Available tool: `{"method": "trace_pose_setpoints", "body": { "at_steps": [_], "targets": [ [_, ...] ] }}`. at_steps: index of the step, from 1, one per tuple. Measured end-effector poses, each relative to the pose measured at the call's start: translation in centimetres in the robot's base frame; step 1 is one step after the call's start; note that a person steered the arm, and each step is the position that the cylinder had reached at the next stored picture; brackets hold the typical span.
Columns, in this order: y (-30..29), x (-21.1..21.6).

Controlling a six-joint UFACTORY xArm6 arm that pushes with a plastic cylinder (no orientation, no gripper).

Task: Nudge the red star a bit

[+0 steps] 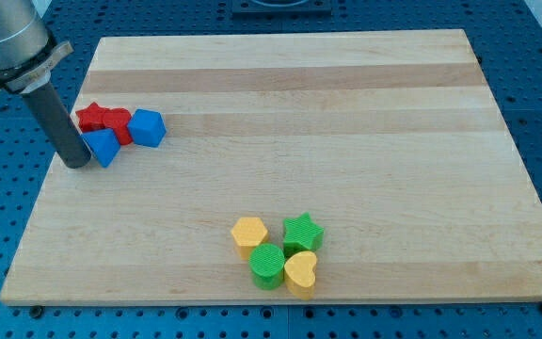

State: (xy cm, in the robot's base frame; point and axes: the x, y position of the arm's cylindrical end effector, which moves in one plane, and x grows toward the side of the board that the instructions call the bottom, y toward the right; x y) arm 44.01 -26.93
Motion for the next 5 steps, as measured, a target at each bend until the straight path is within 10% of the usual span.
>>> {"method": "trace_pose_setpoints", "body": {
  "at_steps": [5],
  "targets": [
    [1.4,-12.7]
  ]
}}
